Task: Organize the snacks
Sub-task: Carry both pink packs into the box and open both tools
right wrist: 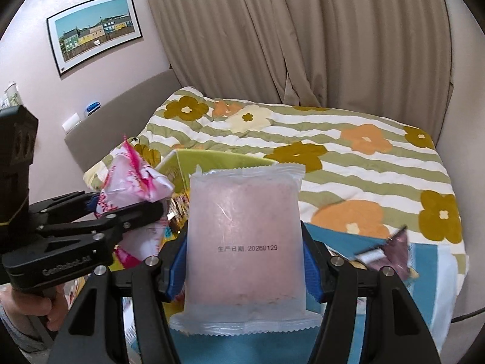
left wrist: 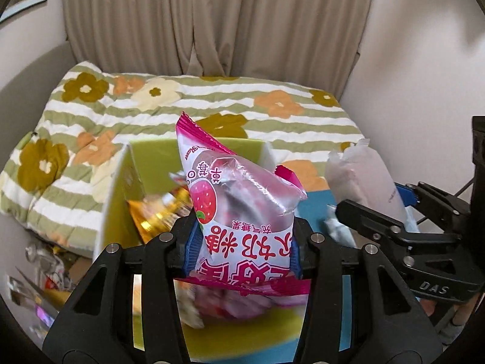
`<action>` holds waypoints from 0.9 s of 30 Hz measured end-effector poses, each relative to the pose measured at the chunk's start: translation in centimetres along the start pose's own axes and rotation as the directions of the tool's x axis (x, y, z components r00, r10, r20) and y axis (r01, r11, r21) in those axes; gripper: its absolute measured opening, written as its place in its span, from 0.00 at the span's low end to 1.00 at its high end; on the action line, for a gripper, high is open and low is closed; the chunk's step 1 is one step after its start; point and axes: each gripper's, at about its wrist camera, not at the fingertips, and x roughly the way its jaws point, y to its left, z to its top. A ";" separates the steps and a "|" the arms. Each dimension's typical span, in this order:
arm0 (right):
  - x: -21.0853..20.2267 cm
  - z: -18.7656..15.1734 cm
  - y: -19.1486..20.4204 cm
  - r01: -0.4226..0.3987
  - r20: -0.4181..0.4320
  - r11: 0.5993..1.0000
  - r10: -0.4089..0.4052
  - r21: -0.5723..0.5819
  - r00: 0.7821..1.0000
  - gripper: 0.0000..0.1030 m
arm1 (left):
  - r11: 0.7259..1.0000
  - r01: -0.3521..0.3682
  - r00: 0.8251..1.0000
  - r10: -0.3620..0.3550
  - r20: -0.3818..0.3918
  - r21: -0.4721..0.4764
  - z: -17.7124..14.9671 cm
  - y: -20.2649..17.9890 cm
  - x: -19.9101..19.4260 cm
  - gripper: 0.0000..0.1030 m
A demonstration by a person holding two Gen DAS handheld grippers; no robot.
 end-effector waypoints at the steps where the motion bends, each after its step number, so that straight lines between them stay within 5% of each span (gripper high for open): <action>1: 1.0 0.7 0.8 0.009 -0.003 1.000 -0.008 0.007 1.000 0.57 | 1.000 0.000 1.000 0.001 -0.010 0.003 0.6 1.0 0.7 0.41; 11: 8.0 3.7 4.0 0.082 -0.060 0.992 -0.077 0.091 0.995 0.57 | 0.998 0.008 0.991 0.001 -0.137 0.064 4.0 8.1 7.9 0.44; 13: 8.9 3.9 4.3 0.096 -0.076 0.990 -0.088 0.104 0.993 0.57 | 0.995 -0.008 0.990 0.022 -0.136 0.103 4.3 8.2 8.5 0.63; 14: 9.3 3.9 4.4 0.103 -0.083 0.989 -0.094 0.108 0.992 0.57 | 0.993 -0.025 0.991 0.041 -0.130 0.117 4.3 8.2 8.7 0.90; 15: 9.6 4.0 4.5 0.108 -0.090 0.988 -0.098 0.110 0.991 0.57 | 0.991 -0.036 0.992 0.051 -0.117 0.125 4.4 8.3 8.7 0.99; 27: 10.9 4.6 3.9 0.092 -0.145 0.993 -0.079 0.080 0.986 0.57 | 0.995 -0.050 0.982 0.064 -0.177 0.084 0.1 8.8 7.0 0.99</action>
